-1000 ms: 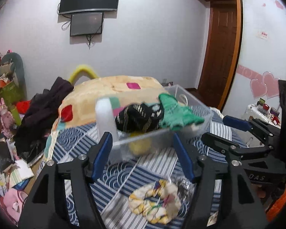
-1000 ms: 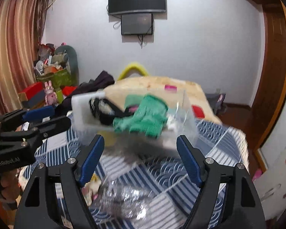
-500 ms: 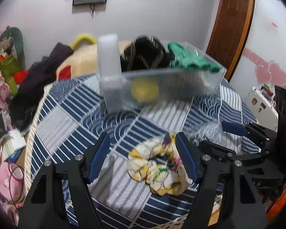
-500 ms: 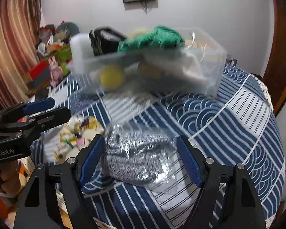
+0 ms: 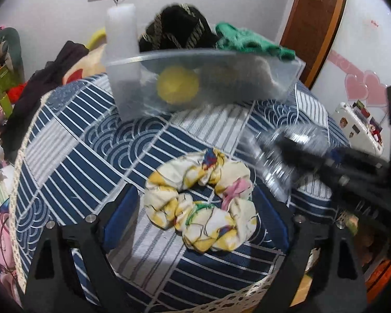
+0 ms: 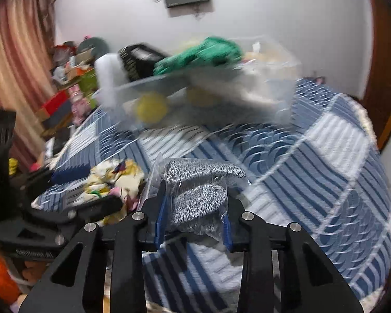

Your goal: Organize soft objects

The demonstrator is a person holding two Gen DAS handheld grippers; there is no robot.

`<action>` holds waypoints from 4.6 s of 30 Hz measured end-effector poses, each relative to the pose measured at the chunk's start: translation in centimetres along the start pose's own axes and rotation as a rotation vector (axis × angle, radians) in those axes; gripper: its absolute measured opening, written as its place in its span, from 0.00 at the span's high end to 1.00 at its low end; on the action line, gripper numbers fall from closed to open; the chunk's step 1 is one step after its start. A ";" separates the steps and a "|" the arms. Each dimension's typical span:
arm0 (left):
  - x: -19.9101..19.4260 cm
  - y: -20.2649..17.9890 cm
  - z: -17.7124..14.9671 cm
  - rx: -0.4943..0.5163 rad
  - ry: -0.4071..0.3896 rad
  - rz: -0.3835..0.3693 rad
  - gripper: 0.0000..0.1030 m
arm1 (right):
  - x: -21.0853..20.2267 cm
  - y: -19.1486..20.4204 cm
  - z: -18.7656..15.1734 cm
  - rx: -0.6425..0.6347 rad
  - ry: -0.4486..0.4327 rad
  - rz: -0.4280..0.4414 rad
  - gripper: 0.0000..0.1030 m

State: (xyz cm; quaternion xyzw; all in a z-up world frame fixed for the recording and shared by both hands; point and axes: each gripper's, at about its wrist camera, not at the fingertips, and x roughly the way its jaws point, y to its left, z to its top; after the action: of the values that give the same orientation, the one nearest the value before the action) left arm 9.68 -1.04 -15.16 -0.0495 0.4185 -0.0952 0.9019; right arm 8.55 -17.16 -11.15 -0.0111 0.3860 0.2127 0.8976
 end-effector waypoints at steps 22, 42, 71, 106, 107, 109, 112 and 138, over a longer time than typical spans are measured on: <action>-4.3 -1.0 1.3 0.056 -0.166 -0.010 0.81 | -3.7 -0.3 1.4 0.001 -0.121 -0.073 0.70; -9.8 0.1 9.9 0.041 -0.444 0.050 0.80 | -7.3 0.3 8.5 -0.058 -0.364 -0.130 0.70; 0.2 0.8 12.8 0.006 -0.245 0.072 0.42 | 0.8 -0.8 9.6 -0.047 -0.166 -0.141 0.48; -16.1 -1.7 5.9 0.062 -0.618 0.076 0.01 | -12.1 3.5 6.5 -0.113 -0.586 -0.115 0.02; -16.2 -1.8 5.8 0.064 -0.620 0.077 0.01 | -12.1 3.6 6.5 -0.112 -0.588 -0.116 0.02; -16.4 -1.9 5.6 0.064 -0.624 0.079 0.01 | -12.1 3.7 6.3 -0.110 -0.587 -0.120 0.02; -16.5 -1.9 5.5 0.060 -0.624 0.075 0.01 | -11.9 3.6 6.1 -0.106 -0.583 -0.124 0.02; -16.8 -1.9 5.6 0.049 -0.617 0.063 0.01 | -12.4 3.6 5.1 -0.093 -0.579 -0.114 0.01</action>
State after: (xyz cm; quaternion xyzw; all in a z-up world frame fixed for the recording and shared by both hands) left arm 3.07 0.75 1.27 -0.0414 0.1237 -0.0574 0.9898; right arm 3.03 -17.57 1.58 -0.0127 0.1028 0.1738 0.9793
